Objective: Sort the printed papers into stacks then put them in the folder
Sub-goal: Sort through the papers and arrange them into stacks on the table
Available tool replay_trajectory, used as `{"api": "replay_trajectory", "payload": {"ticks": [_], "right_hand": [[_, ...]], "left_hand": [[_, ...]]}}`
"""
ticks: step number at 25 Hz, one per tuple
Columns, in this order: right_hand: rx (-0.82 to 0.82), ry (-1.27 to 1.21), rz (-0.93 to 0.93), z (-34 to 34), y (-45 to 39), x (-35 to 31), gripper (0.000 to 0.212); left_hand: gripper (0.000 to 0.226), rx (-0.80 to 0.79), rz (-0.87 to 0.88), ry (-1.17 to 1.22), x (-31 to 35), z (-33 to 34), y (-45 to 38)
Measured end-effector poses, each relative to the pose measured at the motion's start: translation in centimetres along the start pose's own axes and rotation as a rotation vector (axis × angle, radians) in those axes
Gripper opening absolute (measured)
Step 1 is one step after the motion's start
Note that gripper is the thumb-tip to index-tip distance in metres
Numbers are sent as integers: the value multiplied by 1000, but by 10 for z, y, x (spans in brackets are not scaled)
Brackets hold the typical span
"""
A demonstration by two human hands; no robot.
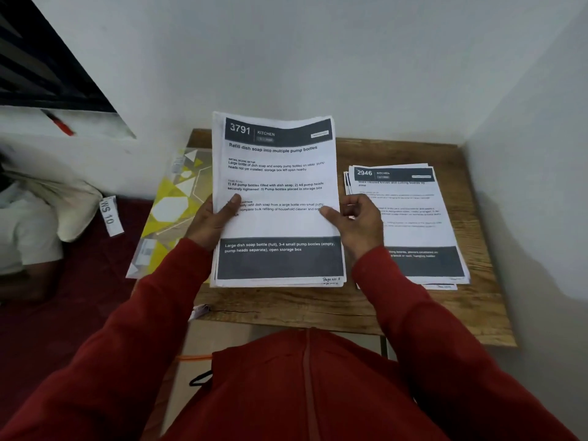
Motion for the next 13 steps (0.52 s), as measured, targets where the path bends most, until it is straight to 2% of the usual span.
{"api": "replay_trajectory", "payload": {"ticks": [4, 6, 10, 13], "right_hand": [[-7, -2, 23, -1, -17, 13, 26], [10, 65, -22, -7, -29, 13, 28], [141, 379, -98, -44, -53, 20, 24], [138, 606, -78, -52, -57, 41, 25]], "left_hand": [[24, 16, -28, 7, -4, -19, 3], [25, 43, -15, -7, -3, -29, 6], [17, 133, 28, -48, 12, -60, 11], [17, 182, 57, -49, 24, -90, 15]]}}
Point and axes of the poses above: each hand's wrist, its own y-axis away from the middle knuckle, its own z-axis out of the palm, x = y × z, the point moved 8 cm from there along -y, towards the middle knuckle, and after that the axes turned 2 degrees about x, right-handed, at the moved point
